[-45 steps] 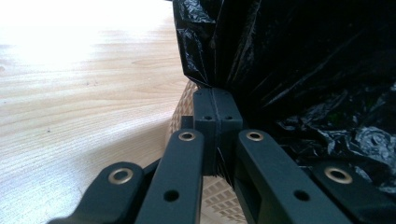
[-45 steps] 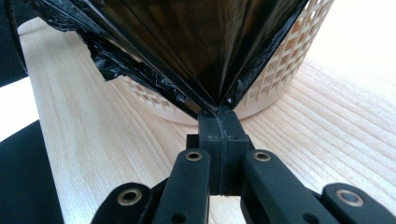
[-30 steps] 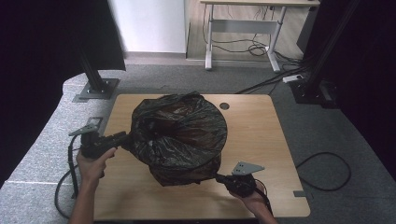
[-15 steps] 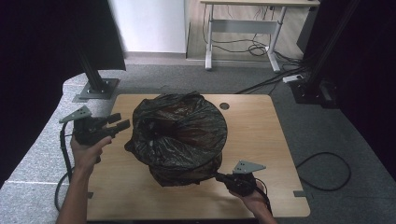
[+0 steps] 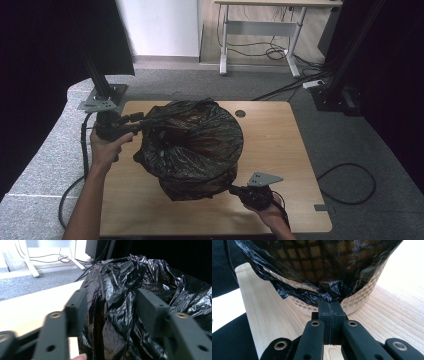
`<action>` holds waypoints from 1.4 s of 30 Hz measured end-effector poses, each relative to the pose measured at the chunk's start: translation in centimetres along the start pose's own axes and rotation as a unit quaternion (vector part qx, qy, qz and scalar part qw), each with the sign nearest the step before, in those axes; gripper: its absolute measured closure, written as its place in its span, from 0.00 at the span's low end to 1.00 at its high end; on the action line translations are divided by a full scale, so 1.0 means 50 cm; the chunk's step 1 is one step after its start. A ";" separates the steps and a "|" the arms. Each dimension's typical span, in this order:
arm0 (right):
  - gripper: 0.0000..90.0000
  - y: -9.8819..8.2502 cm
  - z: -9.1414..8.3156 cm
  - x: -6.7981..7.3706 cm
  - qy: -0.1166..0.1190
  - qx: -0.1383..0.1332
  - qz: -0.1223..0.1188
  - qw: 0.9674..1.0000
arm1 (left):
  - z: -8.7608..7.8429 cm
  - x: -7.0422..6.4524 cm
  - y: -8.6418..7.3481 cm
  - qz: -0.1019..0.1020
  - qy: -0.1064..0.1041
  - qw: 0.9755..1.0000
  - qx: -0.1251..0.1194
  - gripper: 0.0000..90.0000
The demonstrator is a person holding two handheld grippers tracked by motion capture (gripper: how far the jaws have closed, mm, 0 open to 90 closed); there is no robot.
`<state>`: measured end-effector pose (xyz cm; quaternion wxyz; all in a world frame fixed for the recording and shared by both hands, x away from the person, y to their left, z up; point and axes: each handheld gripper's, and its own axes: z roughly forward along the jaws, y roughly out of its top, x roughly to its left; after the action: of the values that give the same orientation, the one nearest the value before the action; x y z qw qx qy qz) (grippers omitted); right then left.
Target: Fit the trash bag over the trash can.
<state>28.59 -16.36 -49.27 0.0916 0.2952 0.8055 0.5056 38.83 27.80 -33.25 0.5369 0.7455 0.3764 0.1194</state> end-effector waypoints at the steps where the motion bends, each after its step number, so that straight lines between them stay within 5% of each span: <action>1: 0.98 0.001 -0.001 0.000 0.000 -0.001 0.000 1.000 | 0.001 -0.001 0.001 0.002 0.001 1.000 0.000 0.62; 11: 0.98 -0.004 -0.005 0.001 0.000 -0.001 0.000 1.000 | 0.005 0.000 0.008 0.004 0.005 1.000 -0.007 0.99; 24: 0.99 -0.001 -0.003 0.012 0.009 0.008 -0.013 1.000 | 0.040 0.040 0.020 -0.035 0.041 0.999 0.000 1.00; 29: 0.99 -0.005 0.007 0.012 0.012 0.015 -0.016 1.000 | 0.065 0.059 -0.001 -0.062 0.032 0.998 0.008 1.00; 34: 0.99 -0.010 0.013 0.012 0.013 0.014 -0.016 1.000 | 0.109 0.069 -0.027 -0.072 0.029 0.996 0.033 1.00; 38: 0.99 -0.011 0.012 0.012 0.014 0.010 -0.017 1.000 | 0.155 0.058 -0.047 -0.054 0.037 0.995 0.078 1.00; 42: 0.99 -0.014 0.011 0.013 0.018 0.013 -0.021 1.000 | 0.167 0.064 -0.072 -0.064 0.025 0.994 0.089 1.00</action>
<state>28.06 -15.78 -50.03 0.0839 0.2704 0.8197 0.4979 44.35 24.56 -40.47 0.4657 0.7614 0.4456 0.0699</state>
